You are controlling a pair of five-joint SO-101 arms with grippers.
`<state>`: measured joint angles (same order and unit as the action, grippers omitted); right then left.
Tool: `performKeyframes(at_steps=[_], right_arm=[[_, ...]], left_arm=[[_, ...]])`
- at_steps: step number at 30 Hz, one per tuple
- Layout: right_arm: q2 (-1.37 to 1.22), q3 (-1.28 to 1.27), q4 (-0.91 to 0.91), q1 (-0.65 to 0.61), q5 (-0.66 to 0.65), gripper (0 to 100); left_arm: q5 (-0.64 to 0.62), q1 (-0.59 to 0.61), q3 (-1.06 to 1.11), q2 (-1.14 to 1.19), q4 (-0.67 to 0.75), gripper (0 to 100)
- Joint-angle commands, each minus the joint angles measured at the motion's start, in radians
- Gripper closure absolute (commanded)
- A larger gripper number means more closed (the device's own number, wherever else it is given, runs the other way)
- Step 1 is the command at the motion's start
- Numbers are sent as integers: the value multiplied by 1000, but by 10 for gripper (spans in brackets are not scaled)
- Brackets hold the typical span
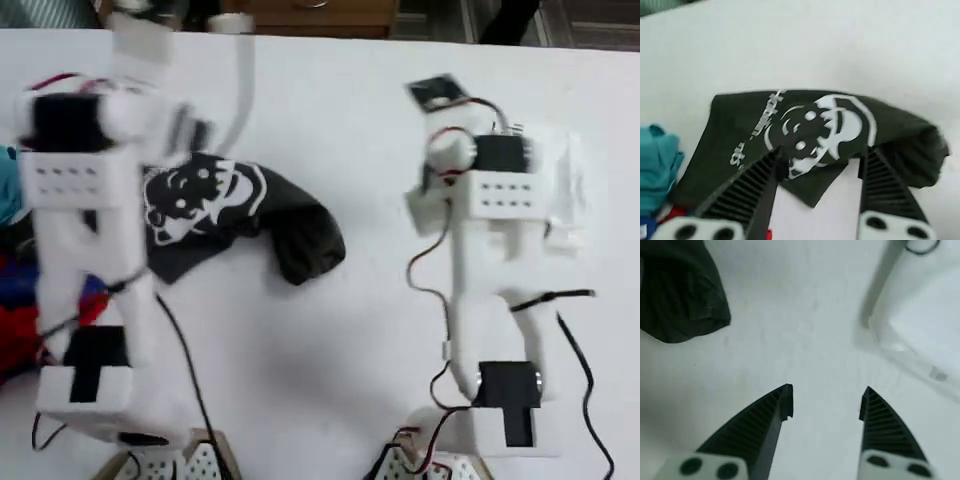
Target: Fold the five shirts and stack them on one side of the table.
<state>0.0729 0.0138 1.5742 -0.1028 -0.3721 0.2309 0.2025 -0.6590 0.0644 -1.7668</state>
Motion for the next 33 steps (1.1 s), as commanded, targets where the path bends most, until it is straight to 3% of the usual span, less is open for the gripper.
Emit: performKeyframes(at_steps=[1, 6, 12, 18, 24, 27, 31, 33], right_arm=[[25, -21, -87, -110, 6, 779], [-77, -68, -202, -240, 6, 762], [-257, -64, -285, -332, 80, 621], [-381, -64, -300, -440, 18, 656], [-476, -64, -357, -417, 12, 673], [-506, -63, -383, -380, 12, 749], [-510, -63, -450, -302, 18, 991], [-507, -61, -475, -254, 18, 959]], left_arm=[[55, 153, 196, 34, 81, 755], [61, 241, 387, 137, 293, 755], [63, 311, 410, 238, 433, 755], [63, 342, 410, 358, 494, 755], [63, 341, 409, 404, 508, 755], [63, 338, 409, 400, 508, 756], [63, 336, 409, 400, 508, 827], [55, 336, 409, 400, 508, 923]])
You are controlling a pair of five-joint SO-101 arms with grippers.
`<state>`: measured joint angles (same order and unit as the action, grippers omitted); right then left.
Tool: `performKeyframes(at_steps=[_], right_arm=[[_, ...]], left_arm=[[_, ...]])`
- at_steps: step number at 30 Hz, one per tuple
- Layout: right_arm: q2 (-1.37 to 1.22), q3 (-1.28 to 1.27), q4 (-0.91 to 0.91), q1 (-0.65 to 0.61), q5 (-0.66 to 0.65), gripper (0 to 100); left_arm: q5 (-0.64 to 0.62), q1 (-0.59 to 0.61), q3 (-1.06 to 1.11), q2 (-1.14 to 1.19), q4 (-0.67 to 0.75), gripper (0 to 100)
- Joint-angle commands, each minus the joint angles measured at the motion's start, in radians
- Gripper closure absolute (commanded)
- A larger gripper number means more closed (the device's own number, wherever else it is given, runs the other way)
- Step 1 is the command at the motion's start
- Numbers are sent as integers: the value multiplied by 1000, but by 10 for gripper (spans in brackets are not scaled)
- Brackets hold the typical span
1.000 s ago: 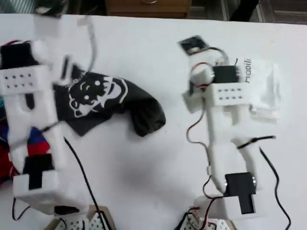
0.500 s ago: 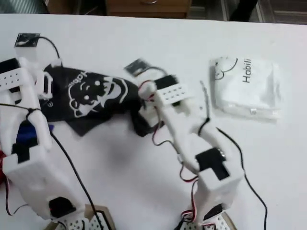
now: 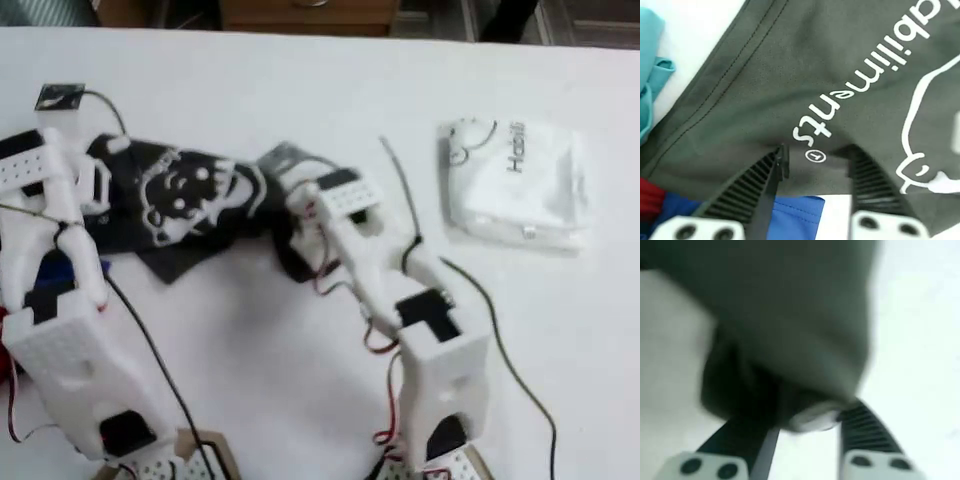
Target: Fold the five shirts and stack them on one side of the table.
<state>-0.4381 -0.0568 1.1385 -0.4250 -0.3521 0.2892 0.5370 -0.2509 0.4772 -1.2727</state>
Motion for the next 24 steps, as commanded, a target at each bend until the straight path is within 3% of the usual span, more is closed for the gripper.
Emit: performKeyframes(at_steps=[1, 11, 18, 24], right_arm=[[4, 15, -51, 91, -6, 971], [1, 267, -10, 364, -9, 979], [2, 454, 87, 381, -2, 967], [2, 635, 309, 358, -8, 713]], left_arm=[[-3, 2, 1, -12, 14, 968], [-5, 0, -67, -14, -57, 973], [-5, -66, -202, -14, -247, 972], [3, -94, -228, -5, -373, 967]])
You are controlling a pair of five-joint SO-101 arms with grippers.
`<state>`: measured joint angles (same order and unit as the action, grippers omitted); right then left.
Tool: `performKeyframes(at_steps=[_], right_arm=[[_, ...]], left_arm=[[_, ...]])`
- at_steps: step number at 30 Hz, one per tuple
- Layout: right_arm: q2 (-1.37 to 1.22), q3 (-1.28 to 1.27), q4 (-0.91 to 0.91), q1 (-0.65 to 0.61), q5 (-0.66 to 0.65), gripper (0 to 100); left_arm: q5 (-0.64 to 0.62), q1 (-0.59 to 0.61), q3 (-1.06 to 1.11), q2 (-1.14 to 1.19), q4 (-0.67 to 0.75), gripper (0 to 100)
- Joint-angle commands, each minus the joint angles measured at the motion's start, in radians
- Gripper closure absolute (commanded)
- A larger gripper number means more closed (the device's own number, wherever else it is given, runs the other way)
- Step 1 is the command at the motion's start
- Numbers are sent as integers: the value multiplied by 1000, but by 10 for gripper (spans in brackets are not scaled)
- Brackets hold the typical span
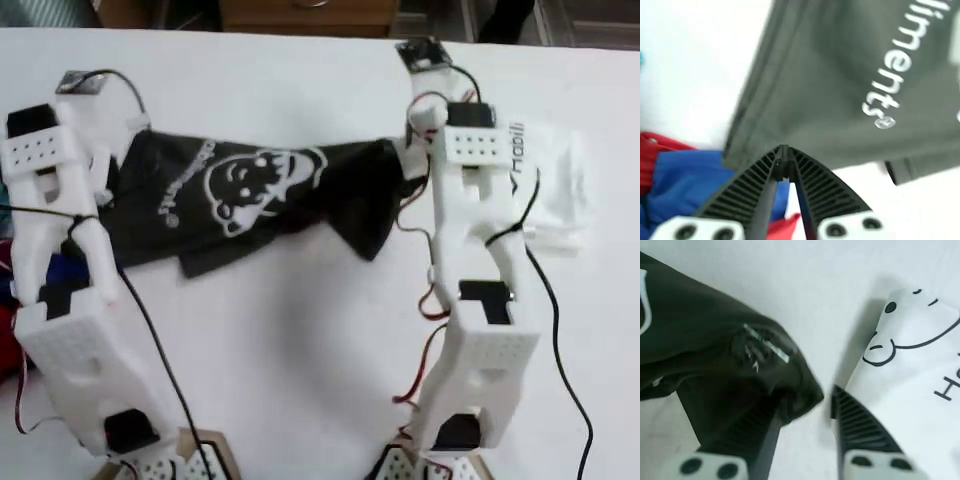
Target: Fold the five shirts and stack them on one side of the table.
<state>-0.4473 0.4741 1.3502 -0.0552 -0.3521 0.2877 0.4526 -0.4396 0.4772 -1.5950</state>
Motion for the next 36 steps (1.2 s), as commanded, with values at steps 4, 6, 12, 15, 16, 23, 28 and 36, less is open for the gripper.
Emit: performKeyframes(at_steps=[4, 6, 12, 15, 16, 23, 28, 36], right_arm=[[13, 204, 217, -41, -8, 708], [13, 245, 260, -67, -8, 709], [5, 267, 372, -242, -9, 709], [2, 221, 375, -374, -8, 709], [1, 199, 363, -417, -5, 709], [-110, 5, 142, -605, 0, 711], [-236, -8, 61, -644, 0, 711], [-325, -2, -42, -610, 0, 769]], left_arm=[[64, 3, 1, -14, -71, 884], [117, 18, 30, -15, -72, 841], [178, 169, 102, -14, -3, 823], [198, 213, 130, -14, 35, 823], [198, 221, 140, -14, 46, 823], [189, 221, 217, -5, 180, 823], [178, 213, 229, -5, 250, 823], [123, 190, 226, -5, 273, 823]])
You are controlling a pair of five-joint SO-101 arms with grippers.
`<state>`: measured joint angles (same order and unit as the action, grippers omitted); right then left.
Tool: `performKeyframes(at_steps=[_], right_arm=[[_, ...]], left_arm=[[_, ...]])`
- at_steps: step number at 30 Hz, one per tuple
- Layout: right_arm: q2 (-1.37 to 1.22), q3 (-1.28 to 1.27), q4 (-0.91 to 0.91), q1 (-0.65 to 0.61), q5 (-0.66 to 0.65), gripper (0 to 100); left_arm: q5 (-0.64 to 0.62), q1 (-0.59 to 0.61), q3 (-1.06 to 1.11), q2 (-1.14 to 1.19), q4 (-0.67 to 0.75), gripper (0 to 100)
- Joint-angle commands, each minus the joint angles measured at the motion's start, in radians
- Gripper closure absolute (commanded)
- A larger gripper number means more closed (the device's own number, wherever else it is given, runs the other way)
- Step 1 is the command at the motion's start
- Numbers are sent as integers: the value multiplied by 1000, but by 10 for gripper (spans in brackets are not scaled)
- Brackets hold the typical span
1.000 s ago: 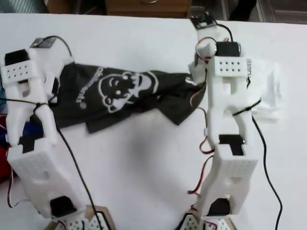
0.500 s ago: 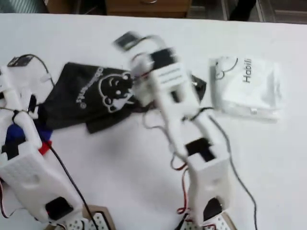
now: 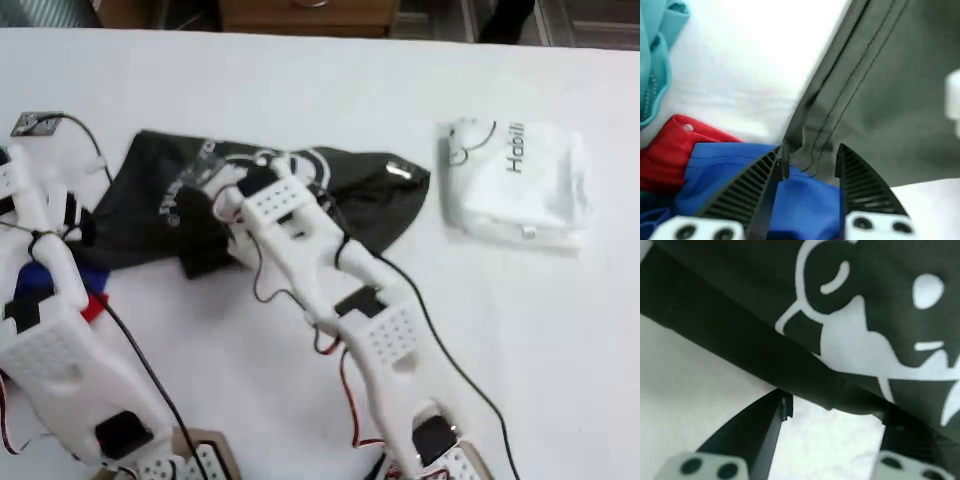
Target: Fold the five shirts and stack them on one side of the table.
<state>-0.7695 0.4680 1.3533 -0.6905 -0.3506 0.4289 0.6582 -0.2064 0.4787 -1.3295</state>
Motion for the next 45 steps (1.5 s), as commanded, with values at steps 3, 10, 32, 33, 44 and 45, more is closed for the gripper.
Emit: performKeyframes(at_steps=[3, 10, 32, 33, 44, 45], right_arm=[[-2, 40, -64, 70, 0, 903], [-1, 175, -2, 151, 0, 978], [740, -212, 381, 266, -87, 978], [797, -311, 337, 263, -91, 978], [852, -888, -326, 110, -23, 821], [817, -870, -341, 85, -18, 824]], left_arm=[[-23, -15, -5, -9, 5, 823], [-23, -15, -7, -9, -54, 823], [-26, -110, -177, -15, -287, 823], [-26, -117, -193, -15, -298, 823], [-25, -114, -203, -8, -301, 823], [-25, -114, -203, -8, -301, 823]])
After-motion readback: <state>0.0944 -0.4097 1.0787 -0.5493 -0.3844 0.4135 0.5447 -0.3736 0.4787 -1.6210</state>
